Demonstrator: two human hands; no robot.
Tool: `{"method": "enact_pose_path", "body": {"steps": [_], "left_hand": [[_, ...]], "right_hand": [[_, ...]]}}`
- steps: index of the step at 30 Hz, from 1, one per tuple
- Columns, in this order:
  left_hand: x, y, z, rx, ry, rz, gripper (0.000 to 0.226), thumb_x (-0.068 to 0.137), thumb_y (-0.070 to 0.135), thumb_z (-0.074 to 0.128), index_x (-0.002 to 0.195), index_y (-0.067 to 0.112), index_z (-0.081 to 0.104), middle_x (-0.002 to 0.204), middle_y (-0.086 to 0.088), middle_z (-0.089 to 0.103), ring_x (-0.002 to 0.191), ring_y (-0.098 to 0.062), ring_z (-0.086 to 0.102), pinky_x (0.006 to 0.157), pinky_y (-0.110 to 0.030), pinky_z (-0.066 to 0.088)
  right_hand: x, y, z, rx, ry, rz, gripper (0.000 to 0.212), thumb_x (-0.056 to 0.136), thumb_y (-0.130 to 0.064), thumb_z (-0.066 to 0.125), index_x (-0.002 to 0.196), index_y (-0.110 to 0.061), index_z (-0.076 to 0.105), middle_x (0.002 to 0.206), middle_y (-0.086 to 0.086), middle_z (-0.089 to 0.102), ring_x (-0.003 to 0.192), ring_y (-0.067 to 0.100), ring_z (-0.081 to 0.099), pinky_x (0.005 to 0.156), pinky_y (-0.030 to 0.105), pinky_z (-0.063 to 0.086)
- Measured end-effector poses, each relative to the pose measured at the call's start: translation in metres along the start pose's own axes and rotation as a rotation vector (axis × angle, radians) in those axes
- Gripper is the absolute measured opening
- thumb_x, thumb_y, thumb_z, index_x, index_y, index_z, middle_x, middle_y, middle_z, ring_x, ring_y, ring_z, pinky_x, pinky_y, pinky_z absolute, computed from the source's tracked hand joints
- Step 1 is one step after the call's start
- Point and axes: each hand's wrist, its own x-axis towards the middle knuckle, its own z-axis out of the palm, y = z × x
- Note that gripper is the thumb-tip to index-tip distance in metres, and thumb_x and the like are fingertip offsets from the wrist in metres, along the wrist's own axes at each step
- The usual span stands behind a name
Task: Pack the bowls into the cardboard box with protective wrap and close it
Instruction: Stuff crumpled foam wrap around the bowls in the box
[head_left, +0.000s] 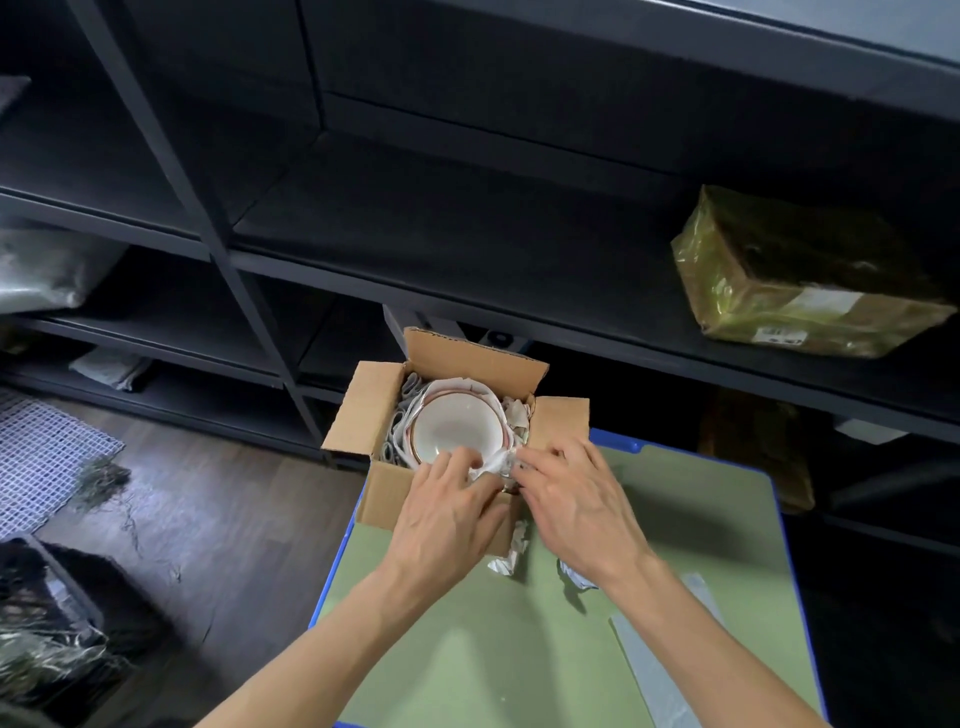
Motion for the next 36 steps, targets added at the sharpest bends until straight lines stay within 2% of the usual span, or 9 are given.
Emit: {"method": "enact_pose_path", "body": {"steps": [3, 6, 9, 12, 19, 24, 30, 33, 36], "left_hand": [[0.0, 0.003, 0.002, 0.039, 0.001, -0.002, 0.021, 0.095, 0.04, 0.049, 0.094, 0.025, 0.064, 0.104, 0.002, 0.053, 0.088, -0.022, 0.05, 0.074, -0.036, 0.04], [0.002, 0.005, 0.004, 0.055, 0.0, -0.015, 0.023, 0.094, 0.039, 0.045, 0.091, 0.026, 0.064, 0.101, 0.003, 0.054, 0.086, -0.023, 0.051, 0.073, -0.037, 0.04], [0.001, 0.005, 0.003, 0.032, -0.02, -0.02, 0.023, 0.095, 0.039, 0.045, 0.097, 0.028, 0.065, 0.101, 0.005, 0.053, 0.088, -0.022, 0.051, 0.075, -0.037, 0.041], [0.0, 0.004, -0.001, -0.053, -0.001, -0.014, 0.02, 0.097, 0.037, 0.05, 0.105, 0.029, 0.067, 0.102, 0.006, 0.052, 0.087, -0.019, 0.05, 0.075, -0.037, 0.044], [-0.003, 0.011, -0.005, -0.108, 0.038, 0.029, 0.012, 0.098, 0.026, 0.055, 0.099, 0.022, 0.066, 0.096, 0.007, 0.053, 0.085, -0.018, 0.047, 0.074, -0.036, 0.046], [-0.003, 0.015, -0.002, -0.125, 0.067, -0.01, 0.009, 0.097, 0.021, 0.058, 0.101, 0.017, 0.064, 0.096, 0.006, 0.055, 0.087, -0.019, 0.047, 0.075, -0.036, 0.045], [0.0, 0.016, 0.002, -0.048, 0.035, -0.011, 0.019, 0.097, 0.023, 0.055, 0.109, 0.017, 0.067, 0.097, 0.002, 0.057, 0.082, -0.022, 0.048, 0.073, -0.04, 0.047], [-0.001, 0.02, 0.002, -0.009, -0.013, -0.044, 0.025, 0.098, 0.031, 0.045, 0.107, 0.022, 0.066, 0.099, 0.004, 0.055, 0.084, -0.021, 0.047, 0.073, -0.039, 0.045], [-0.001, 0.021, 0.003, -0.001, -0.037, -0.076, 0.027, 0.098, 0.033, 0.041, 0.105, 0.023, 0.065, 0.101, 0.005, 0.054, 0.086, -0.021, 0.046, 0.075, -0.038, 0.044]], "right_hand": [[-0.002, 0.001, 0.003, 0.003, 0.001, 0.019, 0.017, 0.086, -0.015, 0.064, 0.098, -0.022, 0.074, 0.12, -0.013, 0.065, 0.095, 0.023, 0.052, 0.093, 0.032, 0.038], [0.002, -0.005, 0.004, -0.015, -0.031, 0.038, 0.019, 0.08, -0.014, 0.058, 0.091, -0.021, 0.073, 0.112, -0.011, 0.066, 0.092, 0.023, 0.05, 0.092, 0.035, 0.039], [0.004, -0.006, 0.003, -0.021, -0.056, 0.025, 0.023, 0.08, -0.014, 0.055, 0.092, -0.022, 0.073, 0.109, -0.011, 0.065, 0.092, 0.022, 0.051, 0.095, 0.033, 0.036], [-0.002, -0.002, -0.004, 0.032, 0.01, 0.029, 0.021, 0.081, -0.011, 0.058, 0.092, -0.022, 0.073, 0.105, -0.011, 0.068, 0.094, 0.021, 0.054, 0.095, 0.031, 0.039], [-0.02, 0.013, -0.016, 0.155, 0.096, 0.091, 0.031, 0.081, -0.002, 0.069, 0.1, -0.026, 0.074, 0.107, -0.015, 0.069, 0.097, 0.014, 0.056, 0.089, 0.022, 0.043], [-0.018, 0.01, -0.013, 0.158, 0.079, 0.051, 0.031, 0.09, -0.009, 0.059, 0.116, -0.022, 0.07, 0.119, -0.015, 0.067, 0.105, 0.013, 0.053, 0.096, 0.025, 0.043], [0.0, 0.006, -0.003, 0.123, 0.023, 0.055, 0.033, 0.088, -0.013, 0.061, 0.12, -0.019, 0.066, 0.116, -0.012, 0.065, 0.102, 0.019, 0.054, 0.094, 0.03, 0.044], [0.003, 0.006, 0.003, 0.095, -0.061, 0.034, 0.026, 0.099, -0.027, 0.046, 0.113, -0.026, 0.068, 0.118, -0.019, 0.062, 0.103, 0.016, 0.049, 0.096, 0.031, 0.038], [0.008, 0.007, 0.005, 0.076, -0.08, 0.009, 0.029, 0.101, -0.03, 0.044, 0.102, -0.029, 0.073, 0.113, -0.02, 0.064, 0.1, 0.015, 0.046, 0.095, 0.03, 0.034]]}}
